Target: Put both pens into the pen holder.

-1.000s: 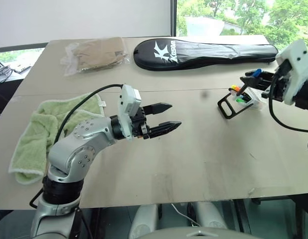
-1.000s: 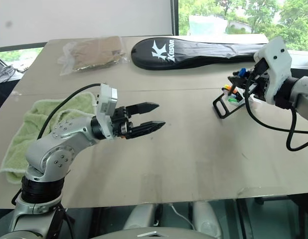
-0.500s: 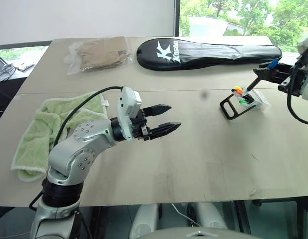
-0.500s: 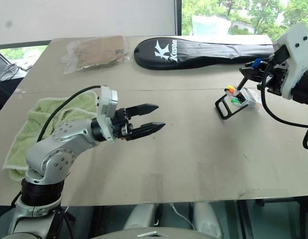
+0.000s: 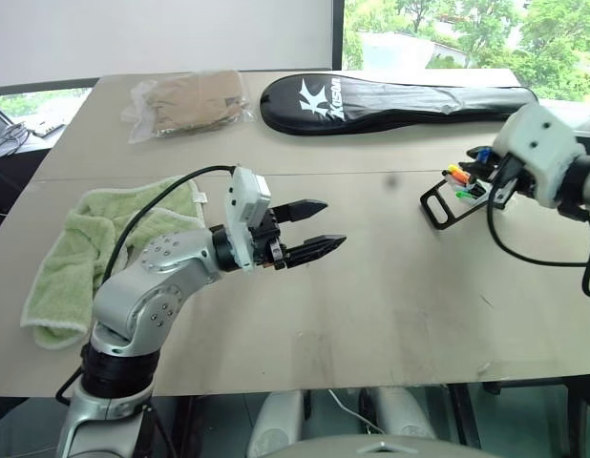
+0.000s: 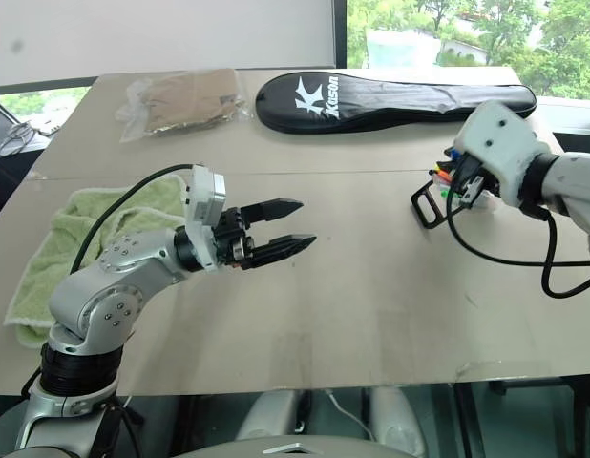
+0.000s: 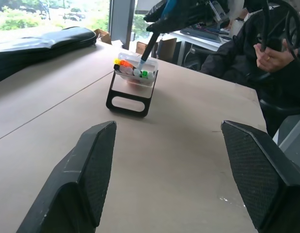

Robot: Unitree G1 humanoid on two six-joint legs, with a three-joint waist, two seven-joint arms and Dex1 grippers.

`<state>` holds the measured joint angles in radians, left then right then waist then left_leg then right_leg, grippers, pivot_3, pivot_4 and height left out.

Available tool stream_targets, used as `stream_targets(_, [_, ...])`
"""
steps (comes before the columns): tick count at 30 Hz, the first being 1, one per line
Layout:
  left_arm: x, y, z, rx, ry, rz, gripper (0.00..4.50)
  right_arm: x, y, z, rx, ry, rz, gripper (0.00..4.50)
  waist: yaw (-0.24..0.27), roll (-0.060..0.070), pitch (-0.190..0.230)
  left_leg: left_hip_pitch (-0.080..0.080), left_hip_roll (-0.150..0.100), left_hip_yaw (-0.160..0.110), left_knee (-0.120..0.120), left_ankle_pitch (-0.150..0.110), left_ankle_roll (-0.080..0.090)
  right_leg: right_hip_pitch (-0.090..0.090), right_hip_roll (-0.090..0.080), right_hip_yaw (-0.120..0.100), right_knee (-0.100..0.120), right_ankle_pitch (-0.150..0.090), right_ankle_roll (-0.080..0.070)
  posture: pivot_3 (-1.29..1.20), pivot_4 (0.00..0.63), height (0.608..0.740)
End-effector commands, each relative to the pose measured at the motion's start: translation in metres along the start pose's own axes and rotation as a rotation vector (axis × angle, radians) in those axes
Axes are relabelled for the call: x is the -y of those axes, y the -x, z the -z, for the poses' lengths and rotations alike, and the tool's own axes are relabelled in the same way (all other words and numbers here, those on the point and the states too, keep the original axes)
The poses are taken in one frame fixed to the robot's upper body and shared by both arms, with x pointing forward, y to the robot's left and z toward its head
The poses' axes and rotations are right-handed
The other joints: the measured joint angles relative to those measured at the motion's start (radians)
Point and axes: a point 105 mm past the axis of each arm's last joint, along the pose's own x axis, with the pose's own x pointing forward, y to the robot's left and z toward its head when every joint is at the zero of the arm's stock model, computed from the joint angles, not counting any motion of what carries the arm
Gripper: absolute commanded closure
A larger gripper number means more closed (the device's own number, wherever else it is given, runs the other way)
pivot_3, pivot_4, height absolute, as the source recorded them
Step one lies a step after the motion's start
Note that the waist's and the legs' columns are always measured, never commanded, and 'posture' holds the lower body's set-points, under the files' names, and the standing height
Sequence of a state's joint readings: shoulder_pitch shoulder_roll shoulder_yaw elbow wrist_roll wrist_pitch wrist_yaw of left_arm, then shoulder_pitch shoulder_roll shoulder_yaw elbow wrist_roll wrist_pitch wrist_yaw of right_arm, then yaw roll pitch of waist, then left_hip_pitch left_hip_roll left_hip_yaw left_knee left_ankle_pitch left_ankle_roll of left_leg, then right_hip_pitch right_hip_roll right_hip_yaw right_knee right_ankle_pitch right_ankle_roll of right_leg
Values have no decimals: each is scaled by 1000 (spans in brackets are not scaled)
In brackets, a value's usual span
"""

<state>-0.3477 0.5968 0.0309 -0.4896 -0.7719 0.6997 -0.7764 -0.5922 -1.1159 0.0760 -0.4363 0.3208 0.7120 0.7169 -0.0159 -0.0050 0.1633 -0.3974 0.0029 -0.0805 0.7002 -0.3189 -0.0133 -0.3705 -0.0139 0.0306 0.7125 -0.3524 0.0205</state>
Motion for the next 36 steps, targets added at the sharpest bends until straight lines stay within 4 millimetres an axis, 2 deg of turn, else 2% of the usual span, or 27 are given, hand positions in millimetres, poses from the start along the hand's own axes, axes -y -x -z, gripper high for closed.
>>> stream_targets(1, [5,1,-10,30,-48,2,942,-11,-7,-1,-22,93,-48,4396,0,0,0,0,0,0,0,0,0,0,0,0,0,0,0,0,150,740])
stream_targets(4, [5,1,-9,30,-47,-4,942,-19,-17,15,-75,126,-80,4396,1,0,0,0,0,0,0,0,0,0,0,0,0,0,0,0,150,740])
stream_targets(7, [5,1,-8,31,-45,-8,942,-19,-24,36,-138,150,-90,4396,1,-2,-1,1,0,0,0,0,0,0,0,0,0,0,0,0,150,740])
stream_targets(8, [5,1,-7,32,-43,-11,942,-15,-25,43,-160,176,-77,3341,1,-3,-2,1,0,0,0,0,0,1,0,0,0,0,0,0,150,740])
stream_targets(10, [5,2,-6,31,-40,-18,942,-8,-27,44,-154,180,-55,2753,1,-2,-1,1,0,0,1,0,0,1,0,0,0,0,0,0,150,740])
stream_targets(13, [5,3,-6,29,-38,-28,942,-1,-27,38,-120,159,-35,1255,0,0,0,0,-1,1,1,0,0,-1,-1,1,1,0,0,0,150,740])
stream_targets(14, [5,4,-5,29,-37,-32,942,0,-27,38,-112,144,-31,976,0,0,0,-1,-1,1,1,0,0,-1,-1,0,1,0,0,0,150,740])
stream_targets(16, [6,4,-5,28,-35,-35,942,2,-26,37,-101,144,-13,13,-1,0,0,-1,0,0,0,0,0,-1,0,0,1,0,0,0,150,740])
stream_targets(19, [6,5,-4,27,-33,-44,942,7,-25,27,-28,41,31,13,-1,0,0,-1,0,1,1,0,0,-1,0,1,1,0,0,0,150,740])
stream_targets(22, [-2,10,-3,32,-29,-110,942,8,-17,2,162,-94,58,13,0,0,0,-1,0,1,1,0,0,-1,0,1,1,0,0,0,150,740])
stream_targets(24, [-18,17,-4,72,-49,-242,942,-6,-8,-17,346,-308,-44,13,0,0,0,-1,0,0,0,0,0,-1,0,0,1,0,0,0,150,740])
stream_targets(26, [-18,24,-3,101,29,-252,421,-19,0,-24,457,-416,-101,0,2,-2,-1,-1,0,0,1,0,0,-1,0,0,1,0,0,0,150,740])
stream_targets(27, [-16,27,-4,119,52,-246,100,-29,3,-23,467,-408,-136,0,2,-1,0,-1,0,-2,1,0,0,1,0,-2,0,0,0,0,150,740])
stream_targets(31, [-8,50,22,-8,47,-376,40,-75,17,22,357,-480,-227,0,8,-2,-1,-1,-1,-3,1,0,0,1,-2,-4,-1,0,0,0,150,740])
stream_targets(33, [-2,65,31,-52,51,-427,40,-85,29,41,308,-477,-238,0,6,-1,0,-1,-1,-2,0,-1,1,1,-2,-2,-2,0,0,0,150,740])
stream_targets(36, [6,90,41,-102,72,-500,40,-88,43,61,257,-474,-213,0,-2,0,0,4,-1,0,0,-1,1,3,-2,0,0,0,0,0,150,740])
